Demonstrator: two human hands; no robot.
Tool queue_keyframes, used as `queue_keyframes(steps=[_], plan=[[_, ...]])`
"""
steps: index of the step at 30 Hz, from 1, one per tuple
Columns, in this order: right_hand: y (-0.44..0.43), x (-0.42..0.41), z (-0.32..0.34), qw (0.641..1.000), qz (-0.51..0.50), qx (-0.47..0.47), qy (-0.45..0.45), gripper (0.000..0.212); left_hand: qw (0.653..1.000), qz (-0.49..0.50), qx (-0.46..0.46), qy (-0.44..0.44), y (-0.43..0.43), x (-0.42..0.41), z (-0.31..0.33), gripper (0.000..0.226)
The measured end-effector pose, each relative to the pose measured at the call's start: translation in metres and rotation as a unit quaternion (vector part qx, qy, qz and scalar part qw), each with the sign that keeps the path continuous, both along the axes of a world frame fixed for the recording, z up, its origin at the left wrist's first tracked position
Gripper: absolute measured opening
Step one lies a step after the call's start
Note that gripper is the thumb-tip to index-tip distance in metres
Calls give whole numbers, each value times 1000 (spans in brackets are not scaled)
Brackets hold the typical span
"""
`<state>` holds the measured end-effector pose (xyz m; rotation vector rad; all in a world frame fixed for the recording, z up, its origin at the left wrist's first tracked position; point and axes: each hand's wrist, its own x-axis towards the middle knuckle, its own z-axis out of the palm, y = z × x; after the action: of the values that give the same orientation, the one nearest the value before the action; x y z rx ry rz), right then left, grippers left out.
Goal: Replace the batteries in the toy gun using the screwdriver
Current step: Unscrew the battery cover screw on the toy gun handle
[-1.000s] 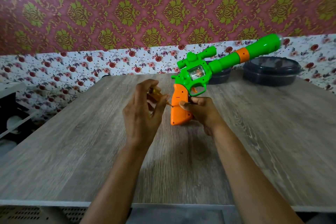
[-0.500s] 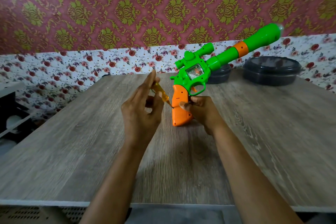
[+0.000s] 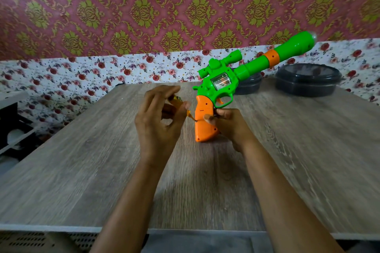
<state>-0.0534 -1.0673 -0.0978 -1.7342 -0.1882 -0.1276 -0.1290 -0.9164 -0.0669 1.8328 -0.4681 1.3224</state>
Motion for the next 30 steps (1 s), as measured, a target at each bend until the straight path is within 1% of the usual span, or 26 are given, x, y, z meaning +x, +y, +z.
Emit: queue_keyframes(steps=[5, 9, 13, 16, 19, 22, 27, 30], plan=[[-1, 0, 0, 1000, 5, -9, 17, 19, 1000, -23, 21, -2, 0, -3, 1, 37], [-2, -2, 3, 1000, 3, -4, 24, 20, 1000, -16, 20, -4, 0, -3, 1, 31], [-1, -3, 4, 1000, 9, -3, 24, 21, 1000, -9, -8, -5, -1, -3, 1, 26], [-2, -3, 4, 1000, 1, -8, 20, 18, 1000, 4, -19, -2, 0, -3, 2, 18], [-2, -5, 5, 1000, 6, 0, 20, 13, 999, 8, -40, 7, -2, -4, 2, 23], [0, -5, 6, 1000, 8, 1, 21, 15, 998, -15, -51, 20, -3, -4, 2, 22], [-1, -6, 7, 1000, 12, -6, 28, 19, 1000, -26, -4, -17, -1, -2, 1, 23], [-2, -6, 7, 999, 16, -16, 29, 22, 999, -34, 13, -26, -1, -2, 0, 32]])
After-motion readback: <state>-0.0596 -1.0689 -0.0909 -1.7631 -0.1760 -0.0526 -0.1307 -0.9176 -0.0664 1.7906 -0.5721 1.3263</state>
